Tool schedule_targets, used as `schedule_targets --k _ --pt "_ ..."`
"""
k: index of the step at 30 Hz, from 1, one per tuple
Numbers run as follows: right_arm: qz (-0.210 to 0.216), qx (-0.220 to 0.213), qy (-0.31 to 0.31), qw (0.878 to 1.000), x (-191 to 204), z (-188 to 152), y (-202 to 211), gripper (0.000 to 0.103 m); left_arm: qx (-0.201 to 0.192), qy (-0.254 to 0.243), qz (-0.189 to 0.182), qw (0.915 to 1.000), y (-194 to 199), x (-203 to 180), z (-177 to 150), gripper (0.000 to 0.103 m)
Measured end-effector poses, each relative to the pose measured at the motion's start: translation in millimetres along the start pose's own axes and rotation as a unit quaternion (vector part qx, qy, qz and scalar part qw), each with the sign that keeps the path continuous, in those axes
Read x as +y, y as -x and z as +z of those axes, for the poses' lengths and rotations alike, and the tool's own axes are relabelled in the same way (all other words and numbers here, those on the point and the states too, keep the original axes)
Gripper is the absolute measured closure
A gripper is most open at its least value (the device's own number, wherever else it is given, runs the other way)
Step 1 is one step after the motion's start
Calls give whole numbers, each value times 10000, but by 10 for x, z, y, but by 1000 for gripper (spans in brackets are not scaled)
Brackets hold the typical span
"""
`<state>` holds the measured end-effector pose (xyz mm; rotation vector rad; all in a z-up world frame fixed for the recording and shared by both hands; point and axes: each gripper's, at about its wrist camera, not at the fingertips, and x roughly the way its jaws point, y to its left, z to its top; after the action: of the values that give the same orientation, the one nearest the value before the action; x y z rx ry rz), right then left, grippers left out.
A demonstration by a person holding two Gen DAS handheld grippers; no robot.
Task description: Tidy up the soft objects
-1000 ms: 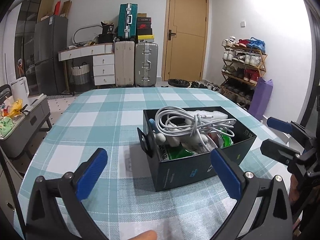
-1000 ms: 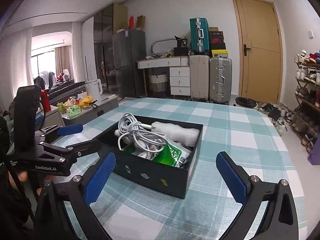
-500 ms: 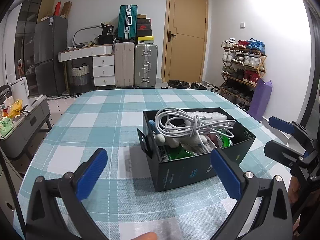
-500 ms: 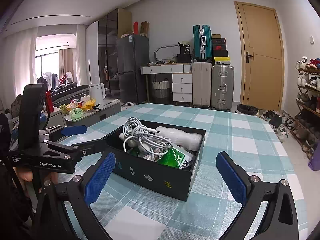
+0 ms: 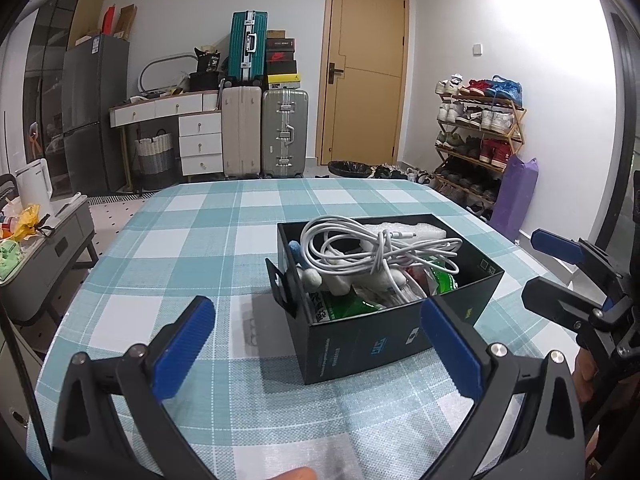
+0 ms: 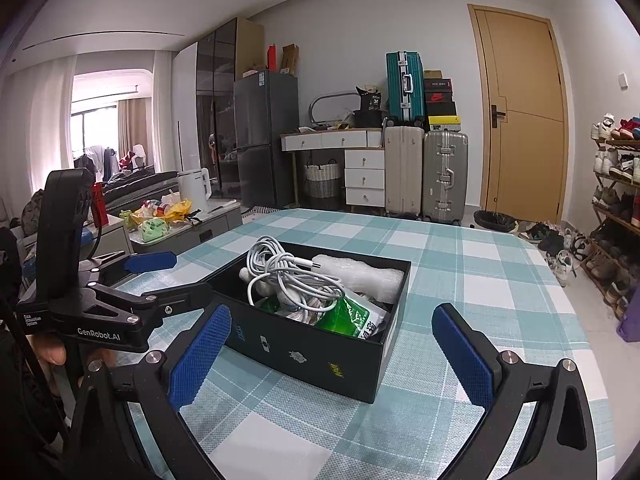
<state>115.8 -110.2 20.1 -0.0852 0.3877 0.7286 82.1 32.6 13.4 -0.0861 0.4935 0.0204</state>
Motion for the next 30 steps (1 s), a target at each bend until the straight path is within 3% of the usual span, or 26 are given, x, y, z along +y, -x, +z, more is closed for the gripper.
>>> schedule_targets --k 30 --pt "12 -16 -3 10000 -1 2 -1 1 18 31 -16 10000 -38 20 -3 0"
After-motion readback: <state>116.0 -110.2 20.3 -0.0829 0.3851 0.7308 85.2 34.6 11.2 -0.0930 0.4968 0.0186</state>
